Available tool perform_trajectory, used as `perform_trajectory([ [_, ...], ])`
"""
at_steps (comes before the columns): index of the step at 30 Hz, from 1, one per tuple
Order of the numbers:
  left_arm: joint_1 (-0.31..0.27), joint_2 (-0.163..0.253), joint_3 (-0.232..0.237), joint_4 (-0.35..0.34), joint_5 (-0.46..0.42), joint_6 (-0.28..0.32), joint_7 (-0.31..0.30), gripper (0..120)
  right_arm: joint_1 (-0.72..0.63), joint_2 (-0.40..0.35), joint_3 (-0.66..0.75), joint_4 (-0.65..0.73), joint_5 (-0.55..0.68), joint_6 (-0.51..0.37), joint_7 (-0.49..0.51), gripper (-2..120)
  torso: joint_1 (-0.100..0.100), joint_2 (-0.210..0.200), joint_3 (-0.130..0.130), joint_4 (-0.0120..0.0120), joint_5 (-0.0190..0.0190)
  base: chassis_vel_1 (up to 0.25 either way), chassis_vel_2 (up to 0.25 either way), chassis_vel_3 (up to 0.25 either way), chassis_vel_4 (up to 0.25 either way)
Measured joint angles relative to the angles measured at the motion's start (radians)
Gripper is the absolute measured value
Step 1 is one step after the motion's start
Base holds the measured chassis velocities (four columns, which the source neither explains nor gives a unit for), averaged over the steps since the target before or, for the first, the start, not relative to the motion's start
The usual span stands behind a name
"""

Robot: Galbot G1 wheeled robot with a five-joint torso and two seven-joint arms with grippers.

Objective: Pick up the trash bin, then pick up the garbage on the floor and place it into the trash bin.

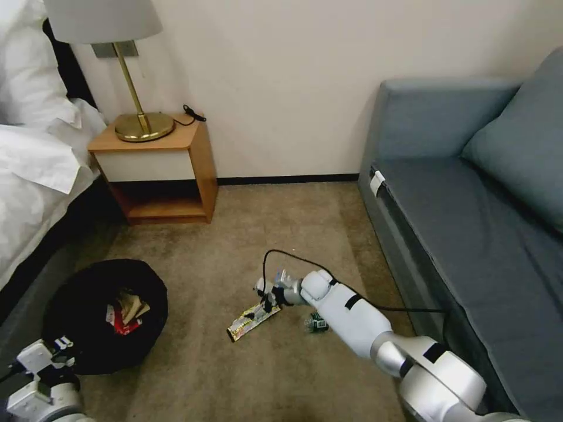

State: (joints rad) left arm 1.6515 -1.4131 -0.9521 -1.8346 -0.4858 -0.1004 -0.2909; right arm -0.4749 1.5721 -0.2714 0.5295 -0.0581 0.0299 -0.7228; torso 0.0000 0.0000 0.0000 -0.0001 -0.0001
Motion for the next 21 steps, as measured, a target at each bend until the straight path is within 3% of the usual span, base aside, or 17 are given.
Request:
perform_trajectory([
  [13, 0.021, -0.003, -0.001, -0.011, 0.001, -0.007, 0.002, 3, -0.015, 0.039, 0.076, -0.131, -0.111, 0.052, 0.130, 100, 0.000, 0.000, 0.000, -0.0001, 0.0001, 0.000, 0.000, 0.000, 0.000],
  [21, 0.023, -0.004, -0.001, -0.017, 0.001, -0.010, 0.003, 3, -0.017, 0.037, 0.091, -0.149, -0.118, 0.060, 0.138, 100, 0.000, 0.000, 0.000, 0.0000, 0.0001, 0.000, 0.000, 0.000, 0.000],
])
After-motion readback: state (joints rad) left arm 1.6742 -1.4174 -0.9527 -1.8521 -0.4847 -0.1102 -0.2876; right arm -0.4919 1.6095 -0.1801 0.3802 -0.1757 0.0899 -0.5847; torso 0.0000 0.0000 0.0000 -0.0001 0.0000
